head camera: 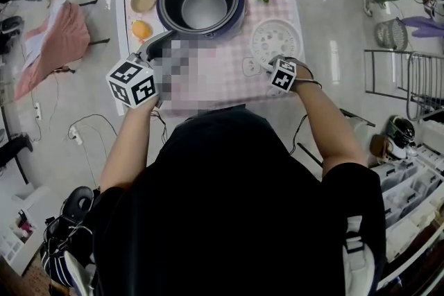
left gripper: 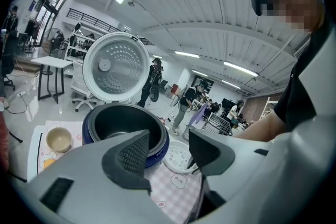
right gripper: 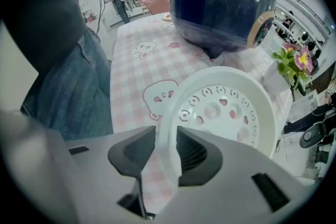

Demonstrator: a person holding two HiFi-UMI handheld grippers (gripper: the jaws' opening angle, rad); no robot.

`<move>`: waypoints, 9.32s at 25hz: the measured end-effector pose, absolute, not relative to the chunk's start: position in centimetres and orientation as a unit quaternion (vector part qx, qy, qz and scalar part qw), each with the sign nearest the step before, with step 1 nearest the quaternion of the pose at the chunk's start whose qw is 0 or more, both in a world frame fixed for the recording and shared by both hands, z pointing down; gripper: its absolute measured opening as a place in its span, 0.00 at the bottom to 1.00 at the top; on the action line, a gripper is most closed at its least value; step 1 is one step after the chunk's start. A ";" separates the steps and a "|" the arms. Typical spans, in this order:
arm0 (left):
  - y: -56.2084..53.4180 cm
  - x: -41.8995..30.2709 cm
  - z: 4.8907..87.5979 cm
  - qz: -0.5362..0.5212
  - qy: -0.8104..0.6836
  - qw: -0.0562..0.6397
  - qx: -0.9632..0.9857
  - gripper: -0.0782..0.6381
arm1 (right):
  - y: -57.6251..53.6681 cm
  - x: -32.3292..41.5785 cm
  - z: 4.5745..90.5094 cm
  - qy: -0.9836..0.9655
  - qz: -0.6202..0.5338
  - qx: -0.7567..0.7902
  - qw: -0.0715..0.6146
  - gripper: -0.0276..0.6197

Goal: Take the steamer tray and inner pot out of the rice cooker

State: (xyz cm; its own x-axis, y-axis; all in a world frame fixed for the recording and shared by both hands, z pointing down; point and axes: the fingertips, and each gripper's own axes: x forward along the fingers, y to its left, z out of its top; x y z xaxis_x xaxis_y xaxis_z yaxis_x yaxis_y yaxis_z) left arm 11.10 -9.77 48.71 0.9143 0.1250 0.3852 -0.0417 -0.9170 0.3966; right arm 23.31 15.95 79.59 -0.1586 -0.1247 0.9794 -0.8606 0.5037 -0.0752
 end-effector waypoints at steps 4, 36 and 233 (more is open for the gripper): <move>-10.2 11.0 48.0 0.197 0.021 0.198 0.960 0.47 | 14.7 23.6 77.0 -0.688 0.352 0.391 0.500 0.28; -15.3 7.8 43.2 0.162 -0.036 0.157 0.974 0.47 | -0.6 30.4 41.4 -0.727 0.129 0.652 0.172 0.31; -16.4 -24.1 66.8 0.053 -0.334 0.568 0.750 0.17 | -9.5 -1.9 67.3 -0.754 0.515 0.395 0.102 0.17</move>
State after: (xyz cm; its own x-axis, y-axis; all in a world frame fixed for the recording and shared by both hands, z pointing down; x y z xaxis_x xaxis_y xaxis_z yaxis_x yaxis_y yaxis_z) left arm -24.06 -16.36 66.84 0.7709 -0.4417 0.4589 -0.5616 -0.1317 0.8168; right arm -1.89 -9.54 67.34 -0.6675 -0.4904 0.5603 -0.7001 0.1573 -0.6965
